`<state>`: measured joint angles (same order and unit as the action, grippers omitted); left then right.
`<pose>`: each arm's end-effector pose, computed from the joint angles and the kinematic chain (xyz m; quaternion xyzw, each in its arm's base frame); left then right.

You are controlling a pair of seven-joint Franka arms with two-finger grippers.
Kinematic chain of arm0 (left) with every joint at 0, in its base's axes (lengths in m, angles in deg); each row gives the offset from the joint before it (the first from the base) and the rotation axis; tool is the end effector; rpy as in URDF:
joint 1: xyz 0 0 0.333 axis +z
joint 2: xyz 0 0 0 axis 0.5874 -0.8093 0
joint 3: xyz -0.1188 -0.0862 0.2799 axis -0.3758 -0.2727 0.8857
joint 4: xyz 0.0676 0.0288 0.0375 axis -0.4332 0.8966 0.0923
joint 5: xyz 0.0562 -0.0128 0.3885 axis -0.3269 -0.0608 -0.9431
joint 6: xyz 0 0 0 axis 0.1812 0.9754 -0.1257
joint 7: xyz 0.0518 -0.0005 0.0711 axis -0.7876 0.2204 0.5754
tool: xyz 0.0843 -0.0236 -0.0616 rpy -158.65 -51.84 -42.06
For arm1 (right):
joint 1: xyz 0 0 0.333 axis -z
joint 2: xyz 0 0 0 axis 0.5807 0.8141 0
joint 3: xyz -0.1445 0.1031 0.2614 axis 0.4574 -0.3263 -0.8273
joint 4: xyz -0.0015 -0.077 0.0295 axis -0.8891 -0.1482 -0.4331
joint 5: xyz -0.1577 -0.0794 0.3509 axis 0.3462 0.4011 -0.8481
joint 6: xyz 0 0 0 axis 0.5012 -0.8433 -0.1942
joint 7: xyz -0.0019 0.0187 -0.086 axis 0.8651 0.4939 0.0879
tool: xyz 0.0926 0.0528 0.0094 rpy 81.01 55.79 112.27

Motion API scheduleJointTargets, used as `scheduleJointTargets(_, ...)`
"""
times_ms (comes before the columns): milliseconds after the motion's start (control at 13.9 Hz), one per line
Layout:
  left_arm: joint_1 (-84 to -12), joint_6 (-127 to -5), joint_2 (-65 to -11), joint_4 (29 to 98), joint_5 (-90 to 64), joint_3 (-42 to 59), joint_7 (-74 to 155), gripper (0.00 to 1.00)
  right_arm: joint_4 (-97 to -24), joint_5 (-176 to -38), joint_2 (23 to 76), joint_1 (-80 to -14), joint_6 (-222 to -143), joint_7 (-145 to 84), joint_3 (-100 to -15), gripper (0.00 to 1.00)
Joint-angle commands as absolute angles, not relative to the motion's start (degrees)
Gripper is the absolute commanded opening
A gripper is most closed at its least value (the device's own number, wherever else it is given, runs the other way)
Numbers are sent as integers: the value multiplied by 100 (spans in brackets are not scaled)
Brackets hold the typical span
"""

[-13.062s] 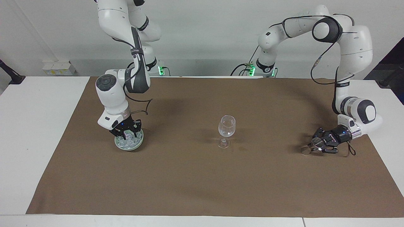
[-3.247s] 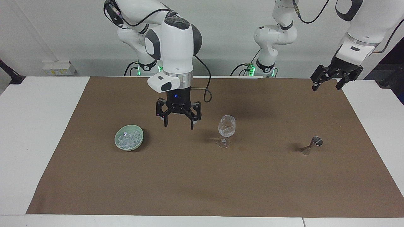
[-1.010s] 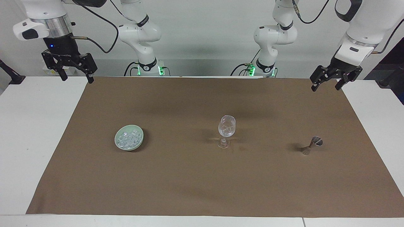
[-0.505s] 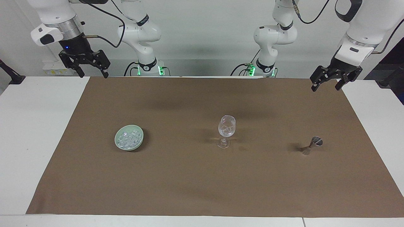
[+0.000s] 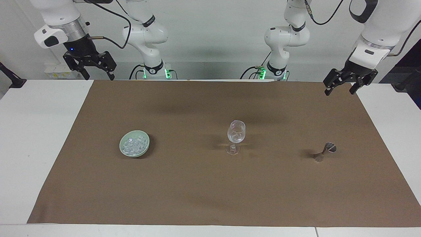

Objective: Pour wine and add ice with both arms

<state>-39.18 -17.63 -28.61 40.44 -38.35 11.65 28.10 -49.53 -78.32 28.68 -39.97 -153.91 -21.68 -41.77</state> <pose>0.5599 -0.0296 0.6458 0.9997 0.0024 0.0258 0.0012 0.5215 -0.0386 0.6517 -0.9986 0.0441 -0.0151 0.0243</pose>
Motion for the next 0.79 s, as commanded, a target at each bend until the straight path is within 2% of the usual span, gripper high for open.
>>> scheduleJointTargets(0,-3922,-1755,-2855,4067,-3965,1156,2867,100,-5199,-7817,2724,-4007,-15594,-2316,-3998,100)
scheduleJointTargets(722,-3922,-1764,-2890,4067,-3974,1156,2858,100,-5208,-7755,2724,-4016,-15752,-2415,-3892,100)
